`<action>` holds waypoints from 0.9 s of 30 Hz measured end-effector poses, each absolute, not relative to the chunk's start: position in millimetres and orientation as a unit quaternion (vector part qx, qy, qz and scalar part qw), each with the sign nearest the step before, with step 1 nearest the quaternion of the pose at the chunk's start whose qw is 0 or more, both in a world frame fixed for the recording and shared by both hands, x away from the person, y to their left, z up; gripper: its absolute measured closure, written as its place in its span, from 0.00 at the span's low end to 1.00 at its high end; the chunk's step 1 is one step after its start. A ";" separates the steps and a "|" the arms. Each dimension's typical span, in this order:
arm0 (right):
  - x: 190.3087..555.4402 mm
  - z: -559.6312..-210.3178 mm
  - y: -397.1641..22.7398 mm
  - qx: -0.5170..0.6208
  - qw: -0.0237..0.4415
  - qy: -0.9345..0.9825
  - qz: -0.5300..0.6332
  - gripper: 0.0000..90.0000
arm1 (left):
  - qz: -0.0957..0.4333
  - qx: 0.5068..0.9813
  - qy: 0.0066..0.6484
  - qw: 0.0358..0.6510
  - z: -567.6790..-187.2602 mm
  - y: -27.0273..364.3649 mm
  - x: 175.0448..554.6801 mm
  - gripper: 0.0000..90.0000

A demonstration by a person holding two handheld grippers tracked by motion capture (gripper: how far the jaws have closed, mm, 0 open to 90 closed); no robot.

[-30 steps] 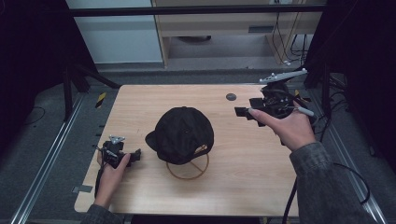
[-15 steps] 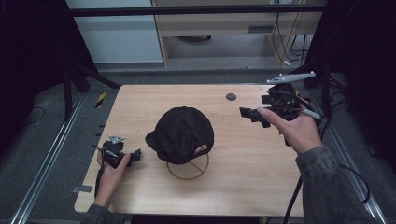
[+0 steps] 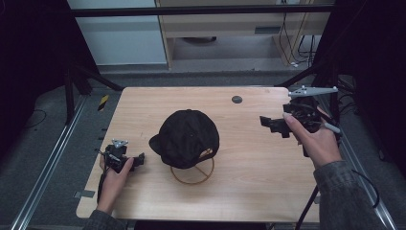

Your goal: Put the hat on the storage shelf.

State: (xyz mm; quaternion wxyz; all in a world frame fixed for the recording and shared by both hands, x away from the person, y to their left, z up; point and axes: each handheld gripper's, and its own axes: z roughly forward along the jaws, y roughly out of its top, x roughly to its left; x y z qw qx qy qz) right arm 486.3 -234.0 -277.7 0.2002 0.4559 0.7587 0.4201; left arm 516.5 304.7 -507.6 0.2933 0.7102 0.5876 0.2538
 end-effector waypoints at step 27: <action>473.5 -376.9 -244.4 0.487 0.211 0.767 0.361 0.10 | 0.254 0.710 0.588 0.293 -507.6 304.4 516.2 0.00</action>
